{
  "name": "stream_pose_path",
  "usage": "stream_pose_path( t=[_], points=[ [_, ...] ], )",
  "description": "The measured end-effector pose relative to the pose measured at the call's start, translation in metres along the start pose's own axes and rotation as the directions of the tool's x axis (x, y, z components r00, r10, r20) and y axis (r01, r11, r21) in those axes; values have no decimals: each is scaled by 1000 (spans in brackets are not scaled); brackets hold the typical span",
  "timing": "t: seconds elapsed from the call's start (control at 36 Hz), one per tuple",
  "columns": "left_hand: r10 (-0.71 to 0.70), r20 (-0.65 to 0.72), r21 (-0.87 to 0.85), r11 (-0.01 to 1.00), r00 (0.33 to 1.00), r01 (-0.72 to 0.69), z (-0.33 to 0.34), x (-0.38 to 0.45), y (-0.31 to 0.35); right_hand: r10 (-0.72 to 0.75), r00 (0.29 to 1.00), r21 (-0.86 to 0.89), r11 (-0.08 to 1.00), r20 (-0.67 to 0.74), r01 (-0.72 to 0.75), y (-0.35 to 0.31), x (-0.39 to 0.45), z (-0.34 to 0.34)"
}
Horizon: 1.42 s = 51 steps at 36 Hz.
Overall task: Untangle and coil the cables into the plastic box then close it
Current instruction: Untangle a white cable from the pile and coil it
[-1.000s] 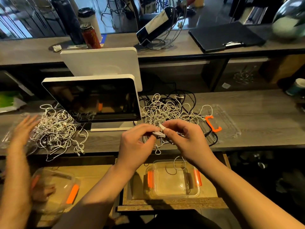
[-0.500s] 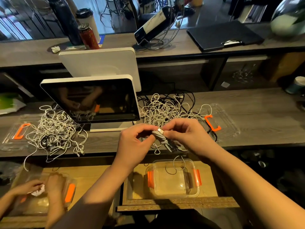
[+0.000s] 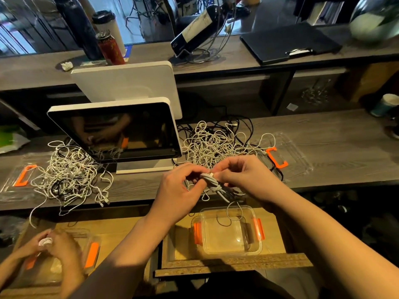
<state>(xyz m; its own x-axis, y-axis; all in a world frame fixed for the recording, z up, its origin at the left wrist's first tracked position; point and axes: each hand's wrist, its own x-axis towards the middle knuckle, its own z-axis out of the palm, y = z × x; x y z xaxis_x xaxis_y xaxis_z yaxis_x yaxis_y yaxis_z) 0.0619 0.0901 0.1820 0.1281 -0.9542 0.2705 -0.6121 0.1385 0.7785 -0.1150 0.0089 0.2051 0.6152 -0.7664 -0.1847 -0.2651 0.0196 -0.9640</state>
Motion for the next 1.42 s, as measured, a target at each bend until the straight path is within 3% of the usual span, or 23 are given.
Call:
stream_pose_path(
  t=[0.14, 0.31, 0.5, 0.64, 0.72, 0.89, 1.0, 1.25, 1.42],
  points=[
    [-235, 19, -216, 948, 972, 233, -1, 2, 6, -23, 994, 103, 994, -109, 34, 4, -4, 13],
    [-303, 1, -353, 891, 953, 284, -4, 6, 6, -48, 993, 242, 967, -108, 73, 6, -10, 26],
    [-374, 108, -429, 818, 921, 383, -4, 7, 1, -53, 993, 145, 987, -101, 68, 8, -4, 28],
    [-376, 145, -404, 822, 915, 402, -6, 9, -5, -104, 985, -105, 990, -139, 90, 10, 3, 30],
    [-383, 155, -401, 818, 910, 413, -11, 10, -11, -104, 990, -127, 988, -97, 91, 7, 6, 31],
    [-339, 85, -427, 837, 937, 342, -21, 7, -9, 19, 1000, 215, 976, 6, -20, 0, 7, 31],
    [-343, 55, -419, 844, 938, 334, -22, 1, -9, 117, 992, 436, 891, 49, -127, 2, 1, 35],
    [-335, 79, -433, 837, 939, 335, -21, -1, 1, 299, 932, 642, 678, 204, -358, 2, -3, 31],
    [-310, 38, -412, 861, 950, 298, -21, -3, 8, 167, 985, 389, 911, -38, -139, -9, -14, 25]
  ],
)
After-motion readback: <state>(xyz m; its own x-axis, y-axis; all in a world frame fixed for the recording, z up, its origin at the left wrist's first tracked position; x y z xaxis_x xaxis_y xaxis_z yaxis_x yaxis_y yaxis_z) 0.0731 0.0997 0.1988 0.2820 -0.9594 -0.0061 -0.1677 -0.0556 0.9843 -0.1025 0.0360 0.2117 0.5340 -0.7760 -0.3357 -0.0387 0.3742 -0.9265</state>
